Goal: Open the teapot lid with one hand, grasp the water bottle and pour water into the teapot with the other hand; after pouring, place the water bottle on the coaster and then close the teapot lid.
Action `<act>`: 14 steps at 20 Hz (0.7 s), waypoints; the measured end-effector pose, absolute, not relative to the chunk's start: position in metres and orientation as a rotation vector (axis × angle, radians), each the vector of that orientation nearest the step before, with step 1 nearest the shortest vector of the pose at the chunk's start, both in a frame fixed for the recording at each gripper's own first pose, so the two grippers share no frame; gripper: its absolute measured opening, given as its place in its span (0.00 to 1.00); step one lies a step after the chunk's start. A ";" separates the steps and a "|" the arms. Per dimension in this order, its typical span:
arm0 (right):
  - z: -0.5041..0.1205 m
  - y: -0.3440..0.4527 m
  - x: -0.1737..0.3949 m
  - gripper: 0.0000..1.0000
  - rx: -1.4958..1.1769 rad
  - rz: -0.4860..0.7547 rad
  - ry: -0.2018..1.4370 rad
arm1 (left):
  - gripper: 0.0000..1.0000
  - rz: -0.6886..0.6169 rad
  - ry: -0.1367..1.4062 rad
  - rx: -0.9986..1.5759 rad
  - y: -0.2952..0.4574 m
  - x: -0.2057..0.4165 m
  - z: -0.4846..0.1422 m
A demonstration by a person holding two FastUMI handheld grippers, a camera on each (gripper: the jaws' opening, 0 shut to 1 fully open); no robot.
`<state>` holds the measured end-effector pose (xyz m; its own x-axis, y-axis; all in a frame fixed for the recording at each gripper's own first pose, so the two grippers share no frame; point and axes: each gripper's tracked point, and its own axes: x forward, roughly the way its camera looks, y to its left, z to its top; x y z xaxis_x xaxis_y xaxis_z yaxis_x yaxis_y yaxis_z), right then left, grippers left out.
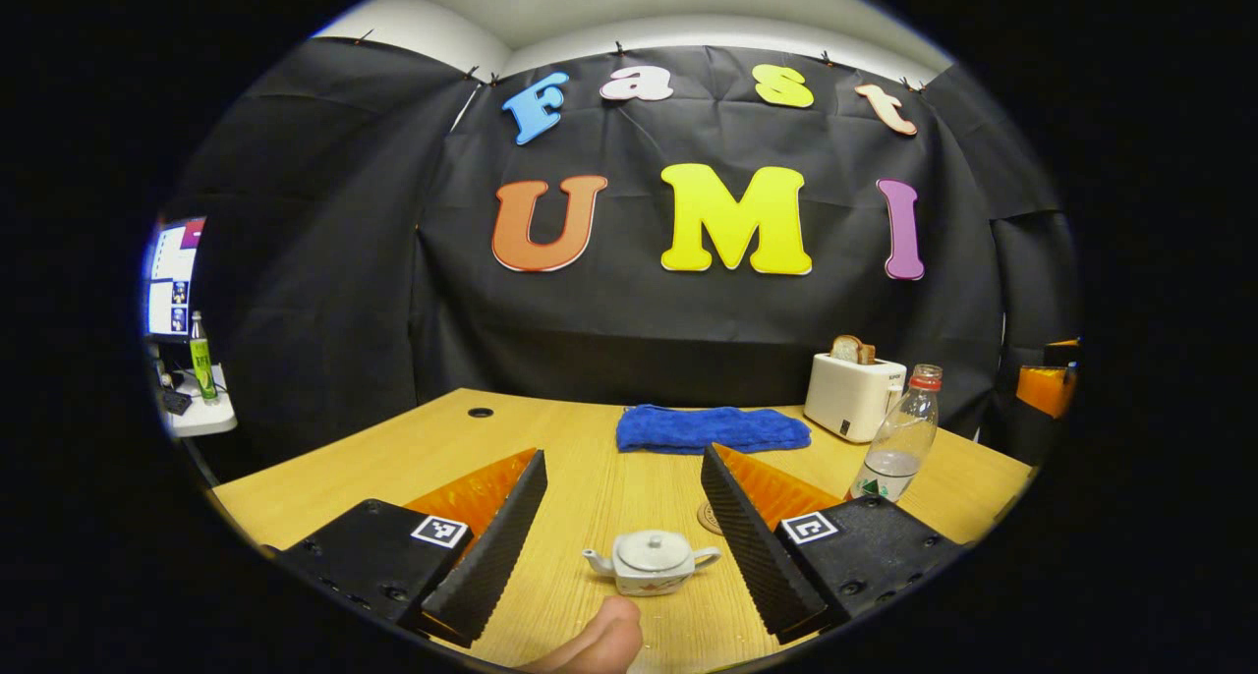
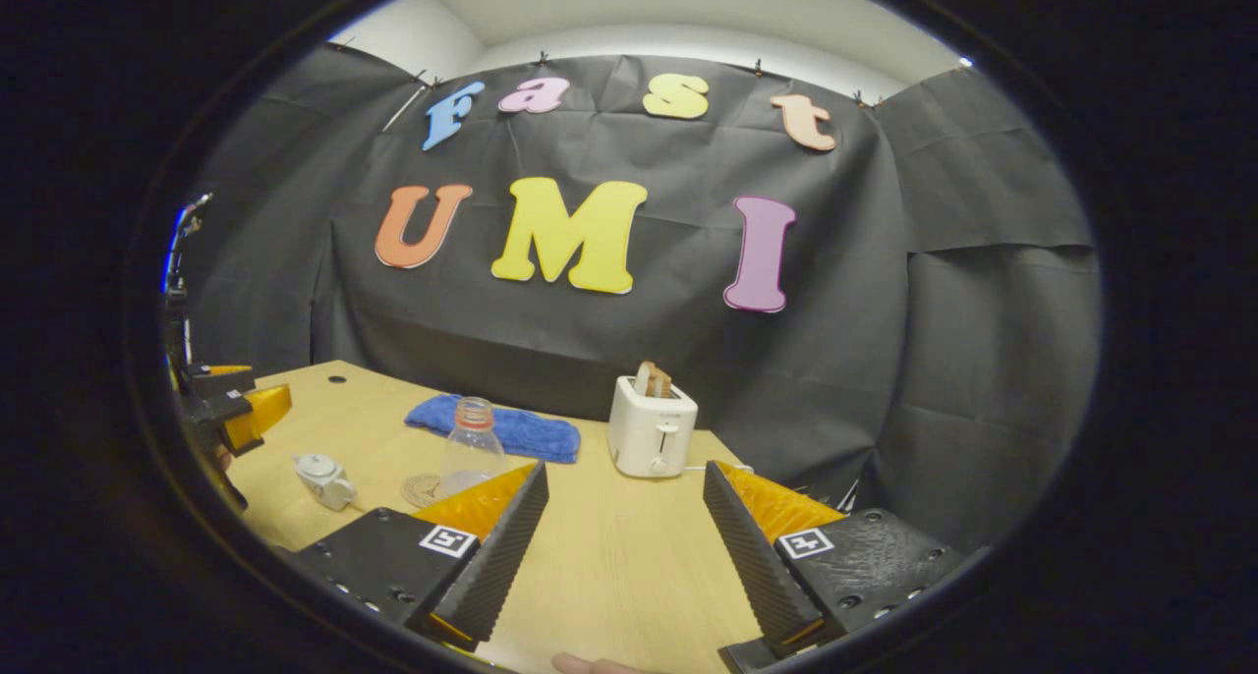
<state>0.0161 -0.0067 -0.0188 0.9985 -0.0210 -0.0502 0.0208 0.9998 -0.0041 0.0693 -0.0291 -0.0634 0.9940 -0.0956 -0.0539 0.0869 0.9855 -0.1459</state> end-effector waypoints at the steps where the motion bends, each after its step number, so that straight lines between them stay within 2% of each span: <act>1: -0.019 -0.007 0.017 0.97 -0.004 -0.021 0.052 | 1.00 -0.106 0.076 -0.148 -0.034 0.073 -0.071; 6: -0.024 -0.001 0.019 0.98 -0.015 -0.005 0.061 | 0.94 -0.135 0.098 -0.123 -0.047 0.084 -0.091; 11: -0.024 0.002 0.019 0.98 -0.017 0.002 0.059 | 0.69 -0.136 0.169 -0.125 -0.050 0.095 -0.120; 14: -0.026 0.002 0.021 0.96 -0.018 -0.004 0.070 | 0.65 -0.152 0.181 -0.120 -0.056 0.099 -0.128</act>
<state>0.0207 0.0017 -0.0263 0.9976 -0.0047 -0.0696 0.0034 0.9998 -0.0183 0.0993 -0.0564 -0.1277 0.9721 -0.1612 -0.1702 0.1396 0.9814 -0.1321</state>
